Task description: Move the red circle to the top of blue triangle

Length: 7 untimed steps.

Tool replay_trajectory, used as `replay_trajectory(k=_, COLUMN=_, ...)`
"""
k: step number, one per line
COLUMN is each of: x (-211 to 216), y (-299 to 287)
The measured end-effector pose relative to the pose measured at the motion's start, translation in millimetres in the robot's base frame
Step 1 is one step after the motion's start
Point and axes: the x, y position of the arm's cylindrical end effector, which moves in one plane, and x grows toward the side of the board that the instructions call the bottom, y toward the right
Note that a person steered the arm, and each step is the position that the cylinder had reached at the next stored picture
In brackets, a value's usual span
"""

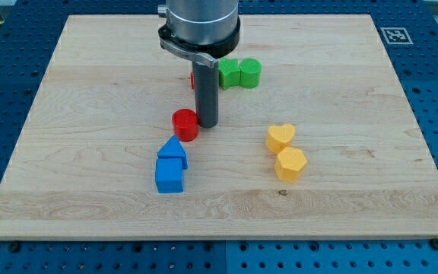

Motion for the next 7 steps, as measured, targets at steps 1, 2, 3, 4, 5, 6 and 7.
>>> replay_trajectory(k=1, x=0.0, y=-7.9)
replay_trajectory(k=2, x=0.0, y=-11.1)
replay_trajectory(k=3, x=-6.1, y=-11.1)
replay_trajectory(k=4, x=-26.7, y=-11.1)
replay_trajectory(k=5, x=-28.8, y=-11.1)
replay_trajectory(k=6, x=-28.8, y=-17.2)
replay_trajectory(k=7, x=-28.7, y=-25.1)
